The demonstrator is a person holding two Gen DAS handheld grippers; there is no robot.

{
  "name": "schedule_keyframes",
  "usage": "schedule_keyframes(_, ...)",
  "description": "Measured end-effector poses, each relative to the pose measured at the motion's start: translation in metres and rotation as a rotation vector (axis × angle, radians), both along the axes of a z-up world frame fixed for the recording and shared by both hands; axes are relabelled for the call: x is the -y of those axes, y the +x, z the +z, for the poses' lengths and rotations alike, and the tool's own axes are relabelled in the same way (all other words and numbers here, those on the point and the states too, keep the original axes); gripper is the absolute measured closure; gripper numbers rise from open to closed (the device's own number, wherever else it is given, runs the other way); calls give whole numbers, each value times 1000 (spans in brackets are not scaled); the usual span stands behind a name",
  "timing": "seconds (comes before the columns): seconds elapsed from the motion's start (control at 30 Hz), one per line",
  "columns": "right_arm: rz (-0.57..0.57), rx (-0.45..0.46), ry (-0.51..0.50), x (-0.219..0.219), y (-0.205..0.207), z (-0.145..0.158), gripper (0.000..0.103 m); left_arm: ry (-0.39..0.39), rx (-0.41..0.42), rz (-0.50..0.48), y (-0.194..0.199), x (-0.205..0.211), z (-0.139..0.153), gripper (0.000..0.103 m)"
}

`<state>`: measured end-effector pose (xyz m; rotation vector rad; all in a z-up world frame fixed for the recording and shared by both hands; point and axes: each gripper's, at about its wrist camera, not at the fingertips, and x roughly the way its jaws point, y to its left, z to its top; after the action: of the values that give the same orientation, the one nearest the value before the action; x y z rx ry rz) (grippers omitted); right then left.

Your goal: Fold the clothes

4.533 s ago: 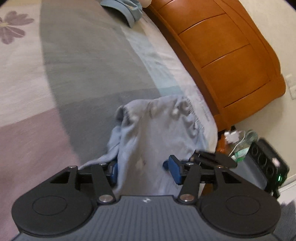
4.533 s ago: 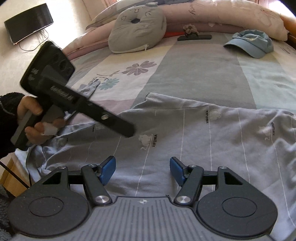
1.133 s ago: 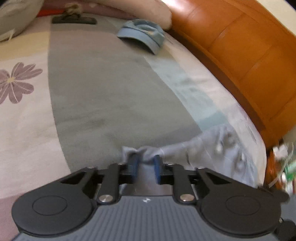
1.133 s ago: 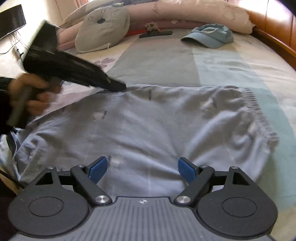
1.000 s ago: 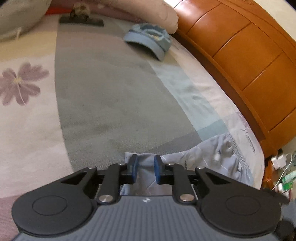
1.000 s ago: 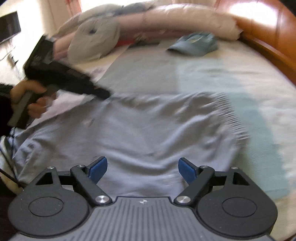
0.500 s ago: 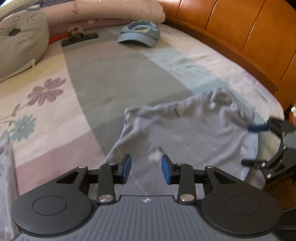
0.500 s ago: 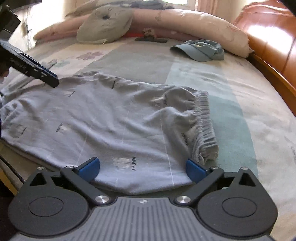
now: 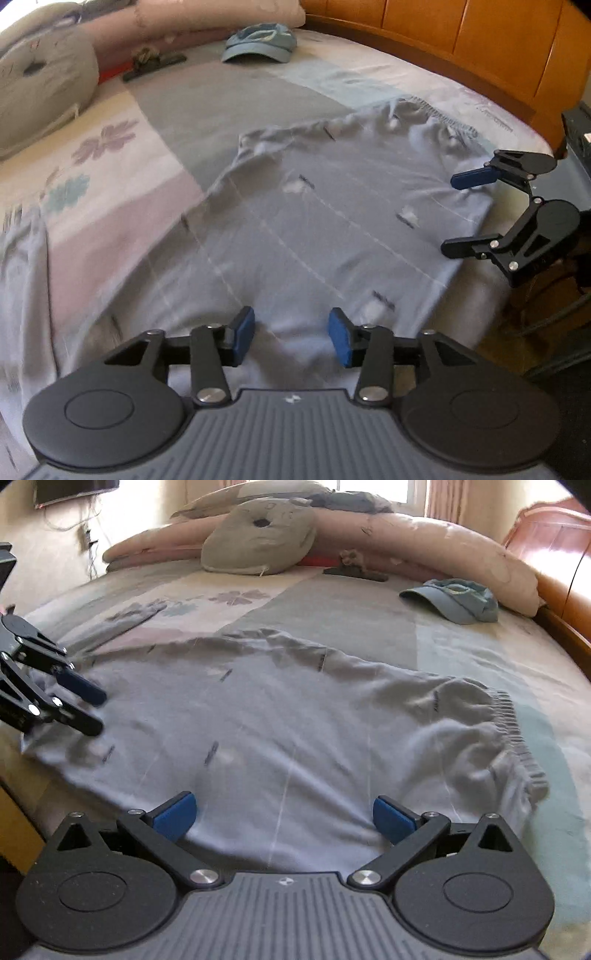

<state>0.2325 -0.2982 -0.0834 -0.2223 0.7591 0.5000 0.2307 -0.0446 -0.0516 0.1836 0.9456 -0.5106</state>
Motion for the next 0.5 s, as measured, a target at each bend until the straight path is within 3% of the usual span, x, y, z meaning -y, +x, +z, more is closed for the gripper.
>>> schedule_keyframes(0.1, -20, -17, -68, -11, -1, 12, 0, -21, 36, -36, -1, -3, 11, 58)
schedule_keyframes(0.23, 12, 85, -80, -42, -3, 29, 0, -51, 63, -58, 5, -6, 14, 53)
schedule_keyframes(0.37, 0, 17, -107, -64, 3, 11, 0, -105, -25, 2, -3, -22, -4, 51)
schedule_keyframes(0.5, -64, -57, 25, -46, 6, 2, 0, -194, -62, 77, -10, -41, -3, 44)
